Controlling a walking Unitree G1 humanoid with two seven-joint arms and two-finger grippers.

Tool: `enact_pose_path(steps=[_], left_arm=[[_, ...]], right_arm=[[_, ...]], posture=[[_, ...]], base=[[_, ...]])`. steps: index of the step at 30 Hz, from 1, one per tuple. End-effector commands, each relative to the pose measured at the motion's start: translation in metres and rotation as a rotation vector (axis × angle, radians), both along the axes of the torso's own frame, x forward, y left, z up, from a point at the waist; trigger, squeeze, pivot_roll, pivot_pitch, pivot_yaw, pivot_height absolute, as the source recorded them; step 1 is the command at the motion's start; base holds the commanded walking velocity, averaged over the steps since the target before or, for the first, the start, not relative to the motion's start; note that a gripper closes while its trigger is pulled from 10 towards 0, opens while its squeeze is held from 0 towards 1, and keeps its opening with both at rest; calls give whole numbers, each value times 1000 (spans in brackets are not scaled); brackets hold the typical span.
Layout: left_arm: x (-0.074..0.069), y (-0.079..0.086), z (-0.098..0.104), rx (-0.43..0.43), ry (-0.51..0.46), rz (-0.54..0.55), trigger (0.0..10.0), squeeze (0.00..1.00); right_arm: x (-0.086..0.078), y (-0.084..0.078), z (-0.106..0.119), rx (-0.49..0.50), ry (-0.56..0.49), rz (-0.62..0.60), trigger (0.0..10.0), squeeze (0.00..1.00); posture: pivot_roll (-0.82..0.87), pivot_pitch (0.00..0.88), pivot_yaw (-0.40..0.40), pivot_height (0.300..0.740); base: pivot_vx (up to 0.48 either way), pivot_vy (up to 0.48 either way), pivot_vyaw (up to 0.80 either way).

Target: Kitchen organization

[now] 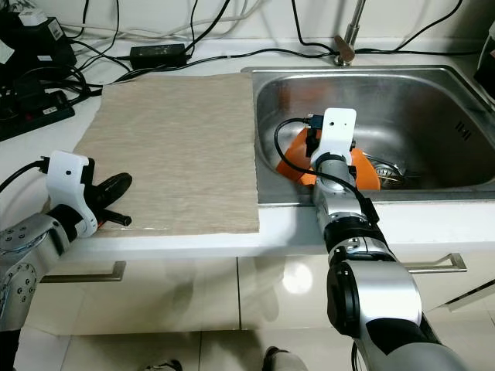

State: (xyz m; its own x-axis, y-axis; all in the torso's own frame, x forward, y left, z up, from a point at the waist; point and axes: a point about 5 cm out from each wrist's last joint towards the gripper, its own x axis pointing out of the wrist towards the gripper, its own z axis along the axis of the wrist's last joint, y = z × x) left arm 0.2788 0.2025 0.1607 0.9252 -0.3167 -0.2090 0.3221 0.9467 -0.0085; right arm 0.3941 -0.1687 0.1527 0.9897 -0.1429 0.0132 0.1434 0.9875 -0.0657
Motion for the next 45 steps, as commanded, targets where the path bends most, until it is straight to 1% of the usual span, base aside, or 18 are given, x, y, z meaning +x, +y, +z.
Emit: enact_pose_path(steps=[1,5,6,8,11,12,13,16,18,19,21,23,25,29,34,37,41,45], left_arm=[[1,1,1,-5,-9,8,10000,0],[1,1,1,-4,-10,7,10000,0],[0,1,1,1,-9,8,10000,0],[0,2,1,2,-9,9,10000,0],[0,1,1,2,-10,9,10000,0],[1,1,1,-1,-12,10,10000,0],[1,1,1,-1,-12,10,10000,0],[2,-1,0,-7,-17,12,10000,0],[3,-2,0,-11,-19,13,10000,0],[3,-2,0,-11,-19,13,10000,0],[3,-2,-1,-14,-21,15,10000,0],[3,-2,-1,-16,-23,17,10000,0],[4,-2,-2,-17,-24,19,10000,0],[4,-2,-2,-31,-32,35,10000,0],[6,-3,-2,-44,-49,57,10000,0],[6,-2,3,-66,-108,94,10000,0],[5,7,19,-86,-233,184,10000,0],[8,6,31,-89,-299,208,10000,0]], right_arm=[[-17,7,-48,-10,179,18,10000,1000],[-18,9,-50,-23,188,22,10000,1000],[-18,12,-49,-51,178,28,10000,0],[-18,13,-48,-62,172,30,10000,0],[-14,17,-38,-87,121,40,10000,0],[-12,20,-32,-99,88,50,10000,0],[-12,20,-32,-99,88,50,10000,0],[-7,31,-16,-112,-3,90,10000,0],[-6,38,-9,-115,-42,115,10000,0],[-6,38,-9,-115,-42,115,10000,0],[-6,44,-4,-109,-72,137,10000,0],[-6,50,4,-107,-121,158,10000,0],[-5,53,9,-111,-147,168,10000,0],[-3,49,18,-86,-183,151,10000,0],[-2,46,30,-91,-232,146,10000,0],[-2,43,41,-91,-274,137,10000,0],[-1,39,49,-90,-306,127,10000,0],[-1,35,53,-94,-319,121,10000,0]], posture=[[155,157,98,715],[156,158,98,715],[158,156,98,715],[158,155,97,715],[156,152,93,715],[151,146,85,715],[151,146,85,715],[146,140,75,715],[143,135,71,715],[143,135,71,715],[143,133,68,715],[141,128,64,715],[141,126,64,715],[137,118,60,715],[129,104,55,715],[124,94,52,715],[120,84,47,715],[112,67,31,715]], base=[[0,0,0],[0,0,0],[0,0,0],[0,0,0],[0,0,0],[0,0,0],[0,0,0],[0,0,0],[0,0,0],[0,0,0],[0,0,0],[0,0,0],[0,0,0],[0,0,0],[0,0,0],[0,0,0],[0,0,0],[0,0,0]])
